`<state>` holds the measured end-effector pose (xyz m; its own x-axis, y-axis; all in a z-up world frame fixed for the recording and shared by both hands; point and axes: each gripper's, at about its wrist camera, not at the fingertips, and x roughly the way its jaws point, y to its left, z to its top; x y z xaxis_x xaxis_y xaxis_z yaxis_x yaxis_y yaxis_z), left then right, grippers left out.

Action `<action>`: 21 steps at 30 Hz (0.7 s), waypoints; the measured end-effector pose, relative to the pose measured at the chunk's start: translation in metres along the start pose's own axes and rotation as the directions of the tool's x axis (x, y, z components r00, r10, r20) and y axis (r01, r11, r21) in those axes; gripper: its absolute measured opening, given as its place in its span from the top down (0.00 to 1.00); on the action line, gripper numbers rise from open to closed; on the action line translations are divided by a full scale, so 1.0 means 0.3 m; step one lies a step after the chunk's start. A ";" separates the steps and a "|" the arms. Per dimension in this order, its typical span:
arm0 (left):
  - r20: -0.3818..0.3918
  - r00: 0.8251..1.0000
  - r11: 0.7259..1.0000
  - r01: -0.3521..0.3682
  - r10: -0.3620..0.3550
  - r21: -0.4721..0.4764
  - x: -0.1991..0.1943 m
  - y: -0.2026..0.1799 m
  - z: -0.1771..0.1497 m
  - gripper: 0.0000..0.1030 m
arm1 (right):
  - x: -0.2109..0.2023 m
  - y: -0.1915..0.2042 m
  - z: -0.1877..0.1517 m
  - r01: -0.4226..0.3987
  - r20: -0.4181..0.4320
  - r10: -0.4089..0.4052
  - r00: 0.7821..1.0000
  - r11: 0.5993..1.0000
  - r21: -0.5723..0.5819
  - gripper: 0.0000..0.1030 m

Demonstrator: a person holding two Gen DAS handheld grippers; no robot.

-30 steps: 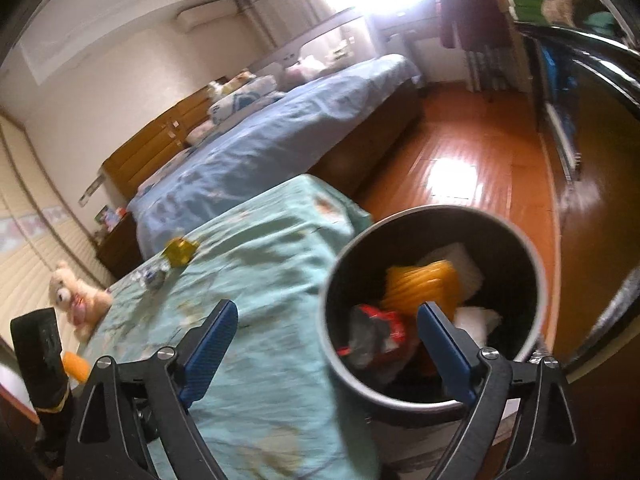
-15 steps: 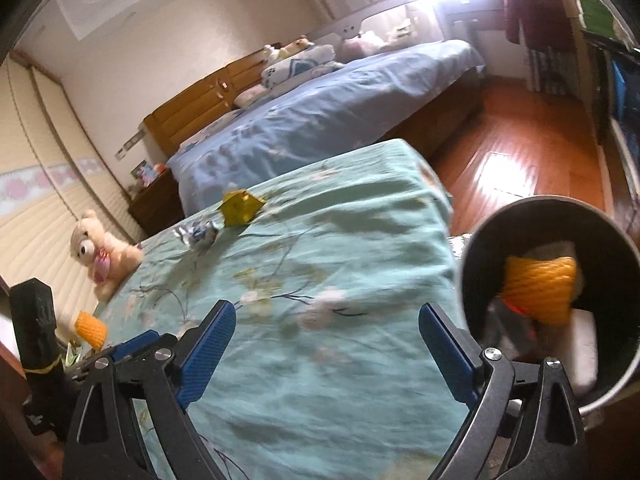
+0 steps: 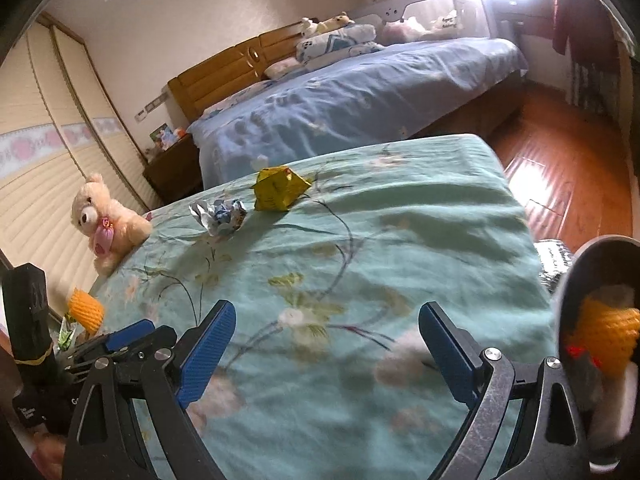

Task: Collect trash
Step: 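Move both open tools over the bed toward the crumpled paper and yellow bag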

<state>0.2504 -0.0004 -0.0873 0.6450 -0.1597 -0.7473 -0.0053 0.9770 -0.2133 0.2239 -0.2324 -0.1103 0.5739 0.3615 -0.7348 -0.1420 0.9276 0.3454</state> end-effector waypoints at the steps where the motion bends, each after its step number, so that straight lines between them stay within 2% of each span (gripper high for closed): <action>1: -0.001 1.000 1.000 -0.001 0.001 -0.002 0.008 0.007 0.008 0.39 | 0.017 0.003 0.008 -0.005 -0.005 0.005 1.000 1.000 0.002 0.09; 12: -0.018 1.000 1.000 -0.018 0.018 0.005 0.146 0.055 0.120 0.39 | 0.163 0.025 0.092 -0.035 -0.045 0.035 0.998 0.999 0.004 0.09; 21: -0.009 1.000 1.000 0.010 -0.010 -0.017 0.256 0.074 0.219 0.39 | 0.242 0.030 0.150 -0.051 -0.057 0.052 0.997 0.999 0.009 0.09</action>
<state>0.3499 0.0182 -0.1081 0.6384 -0.1706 -0.7505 -0.0118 0.9729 -0.2311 0.3005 -0.2021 -0.1344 0.5187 0.4137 -0.7482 -0.1643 0.9070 0.3877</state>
